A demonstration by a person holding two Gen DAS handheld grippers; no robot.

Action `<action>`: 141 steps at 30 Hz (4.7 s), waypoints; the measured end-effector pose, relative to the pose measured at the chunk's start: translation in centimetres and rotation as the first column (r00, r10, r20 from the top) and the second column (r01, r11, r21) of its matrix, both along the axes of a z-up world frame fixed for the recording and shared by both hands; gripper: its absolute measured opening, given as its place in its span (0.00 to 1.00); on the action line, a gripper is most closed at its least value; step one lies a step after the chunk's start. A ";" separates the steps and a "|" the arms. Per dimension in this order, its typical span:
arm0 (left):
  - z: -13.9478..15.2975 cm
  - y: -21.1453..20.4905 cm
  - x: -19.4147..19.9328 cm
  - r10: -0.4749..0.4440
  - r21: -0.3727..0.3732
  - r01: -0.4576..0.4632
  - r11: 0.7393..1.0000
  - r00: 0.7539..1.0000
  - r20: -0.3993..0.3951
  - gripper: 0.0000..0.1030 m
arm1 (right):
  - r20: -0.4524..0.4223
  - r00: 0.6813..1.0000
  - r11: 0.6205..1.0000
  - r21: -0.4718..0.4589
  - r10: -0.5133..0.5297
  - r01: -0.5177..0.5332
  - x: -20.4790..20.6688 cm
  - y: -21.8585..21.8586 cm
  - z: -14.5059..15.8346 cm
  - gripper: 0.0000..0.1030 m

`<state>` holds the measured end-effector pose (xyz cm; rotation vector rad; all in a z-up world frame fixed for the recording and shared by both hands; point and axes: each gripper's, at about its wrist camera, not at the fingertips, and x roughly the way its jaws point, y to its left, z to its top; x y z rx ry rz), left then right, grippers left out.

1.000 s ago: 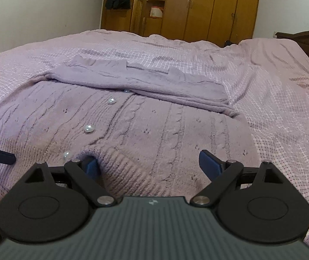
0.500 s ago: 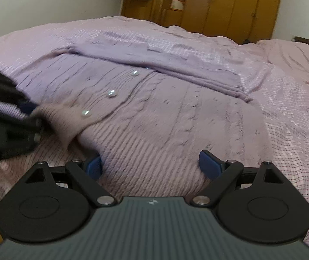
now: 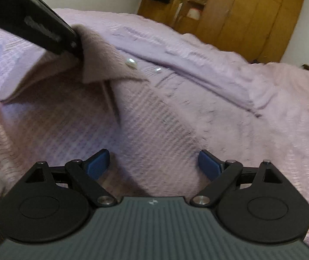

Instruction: Fold small clothes

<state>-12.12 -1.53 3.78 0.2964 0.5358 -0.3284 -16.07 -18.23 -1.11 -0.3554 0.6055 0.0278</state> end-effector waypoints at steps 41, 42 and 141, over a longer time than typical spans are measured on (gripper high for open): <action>1.9 -5.3 29.4 0.149 -0.077 -0.150 0.986 0.989 -0.012 0.12 | 0.105 0.991 0.941 0.336 -0.086 0.046 30.1 -8.4 7.6 0.05; 1.0 -5.4 30.3 0.151 -0.071 -0.153 0.986 0.988 -0.031 0.12 | 0.088 0.992 0.940 0.337 -0.090 0.056 31.1 -8.7 6.9 0.04; -3.2 4.9 34.6 0.310 0.261 -0.317 0.912 0.948 0.070 0.12 | 0.093 0.956 0.953 0.149 -0.278 0.263 33.6 -18.4 2.9 0.08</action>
